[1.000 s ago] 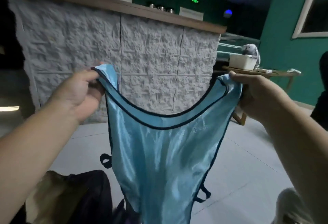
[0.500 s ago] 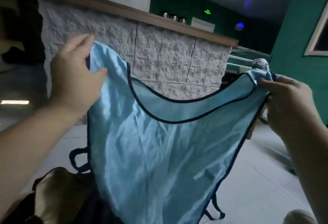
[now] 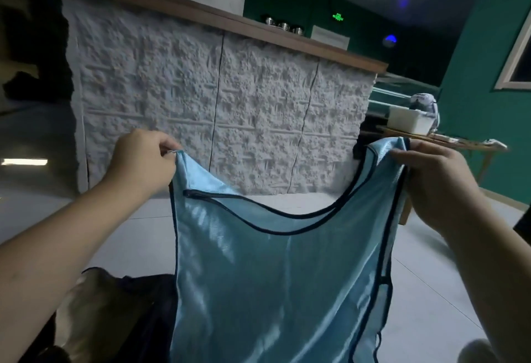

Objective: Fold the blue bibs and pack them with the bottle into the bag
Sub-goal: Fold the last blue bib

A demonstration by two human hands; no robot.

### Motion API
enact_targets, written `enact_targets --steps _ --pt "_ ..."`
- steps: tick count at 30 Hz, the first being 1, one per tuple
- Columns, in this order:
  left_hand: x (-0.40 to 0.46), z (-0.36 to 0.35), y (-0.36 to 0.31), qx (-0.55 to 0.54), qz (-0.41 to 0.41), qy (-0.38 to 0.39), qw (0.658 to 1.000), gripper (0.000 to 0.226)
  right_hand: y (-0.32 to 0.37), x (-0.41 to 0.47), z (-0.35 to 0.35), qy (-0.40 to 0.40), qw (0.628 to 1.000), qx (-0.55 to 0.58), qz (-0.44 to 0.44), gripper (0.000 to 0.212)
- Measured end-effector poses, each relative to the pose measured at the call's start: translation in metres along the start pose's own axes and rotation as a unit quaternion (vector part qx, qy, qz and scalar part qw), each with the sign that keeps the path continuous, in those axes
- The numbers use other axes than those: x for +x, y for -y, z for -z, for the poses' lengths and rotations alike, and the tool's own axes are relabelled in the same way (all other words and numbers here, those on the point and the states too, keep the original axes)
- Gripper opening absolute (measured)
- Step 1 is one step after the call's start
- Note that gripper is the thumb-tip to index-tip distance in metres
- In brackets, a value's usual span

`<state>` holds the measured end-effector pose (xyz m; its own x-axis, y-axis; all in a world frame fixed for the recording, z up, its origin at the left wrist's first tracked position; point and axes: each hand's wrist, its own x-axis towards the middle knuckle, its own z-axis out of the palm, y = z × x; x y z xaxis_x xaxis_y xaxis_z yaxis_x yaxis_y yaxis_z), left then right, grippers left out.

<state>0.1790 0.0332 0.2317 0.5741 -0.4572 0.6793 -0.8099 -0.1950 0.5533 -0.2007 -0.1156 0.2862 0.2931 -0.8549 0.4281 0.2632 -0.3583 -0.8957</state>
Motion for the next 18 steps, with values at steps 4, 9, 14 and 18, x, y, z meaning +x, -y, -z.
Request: enact_targets --steps 4,9,14,18 --pt "-0.003 -0.003 -0.015 -0.228 0.106 0.113 0.961 0.026 -0.001 -0.005 -0.007 0.075 0.997 0.001 -0.002 0.027" --pt "-0.011 0.015 -0.03 -0.556 0.127 0.251 0.782 0.031 0.008 -0.002 0.003 0.23 0.968 0.099 0.016 0.045" --pt "-0.019 0.03 -0.058 -0.642 0.095 0.315 0.693 0.023 0.007 -0.006 -0.006 0.257 0.947 0.193 -0.022 0.036" --pt "-0.041 0.017 -0.087 -0.623 0.122 0.312 0.707 0.01 -0.008 -0.018 -0.045 0.265 0.944 0.19 -0.054 0.038"
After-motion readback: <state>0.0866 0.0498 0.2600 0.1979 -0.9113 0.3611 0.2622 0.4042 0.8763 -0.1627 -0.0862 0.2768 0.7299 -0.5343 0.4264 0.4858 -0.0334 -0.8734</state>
